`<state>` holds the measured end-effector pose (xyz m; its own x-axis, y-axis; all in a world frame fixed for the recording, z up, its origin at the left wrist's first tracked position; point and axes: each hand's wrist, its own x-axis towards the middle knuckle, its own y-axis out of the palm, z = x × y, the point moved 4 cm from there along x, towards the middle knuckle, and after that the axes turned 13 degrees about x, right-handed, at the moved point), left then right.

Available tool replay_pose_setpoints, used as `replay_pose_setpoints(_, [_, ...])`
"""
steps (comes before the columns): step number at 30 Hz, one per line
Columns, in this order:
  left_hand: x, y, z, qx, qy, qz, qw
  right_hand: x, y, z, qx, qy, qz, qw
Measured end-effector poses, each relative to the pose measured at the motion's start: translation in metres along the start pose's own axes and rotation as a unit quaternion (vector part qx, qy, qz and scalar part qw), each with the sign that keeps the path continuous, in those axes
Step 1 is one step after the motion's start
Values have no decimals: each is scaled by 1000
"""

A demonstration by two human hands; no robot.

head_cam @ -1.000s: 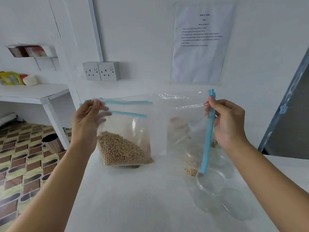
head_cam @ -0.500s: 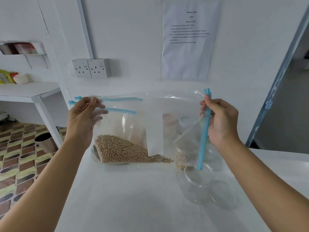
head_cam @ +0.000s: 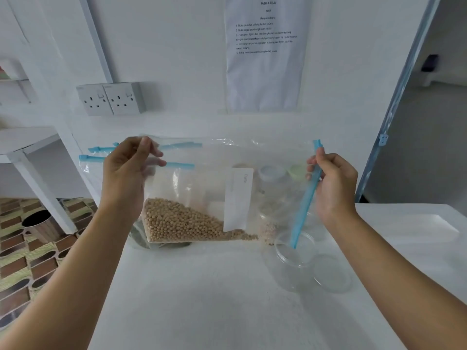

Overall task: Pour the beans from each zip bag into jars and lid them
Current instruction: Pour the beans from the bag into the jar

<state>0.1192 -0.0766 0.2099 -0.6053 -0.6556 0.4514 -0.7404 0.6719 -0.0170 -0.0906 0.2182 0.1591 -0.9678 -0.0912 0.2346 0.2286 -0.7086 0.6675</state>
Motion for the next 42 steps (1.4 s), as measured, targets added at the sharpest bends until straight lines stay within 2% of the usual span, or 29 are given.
replay_pose_setpoints(6, [10, 13, -16, 27, 35, 1, 999, 8, -7, 10, 13, 0, 20, 1000])
replay_pose_setpoints(11, [9, 22, -19, 20, 8, -5, 1000, 10, -12, 15, 33, 2, 41, 999])
replay_pose_setpoints(33, [7, 41, -50, 60, 32, 9, 998, 11, -30, 14, 72, 62, -8, 995])
replay_pose_setpoints(42, [1, 40, -40, 61, 8, 7, 998, 4, -35, 8, 60, 74, -10, 995])
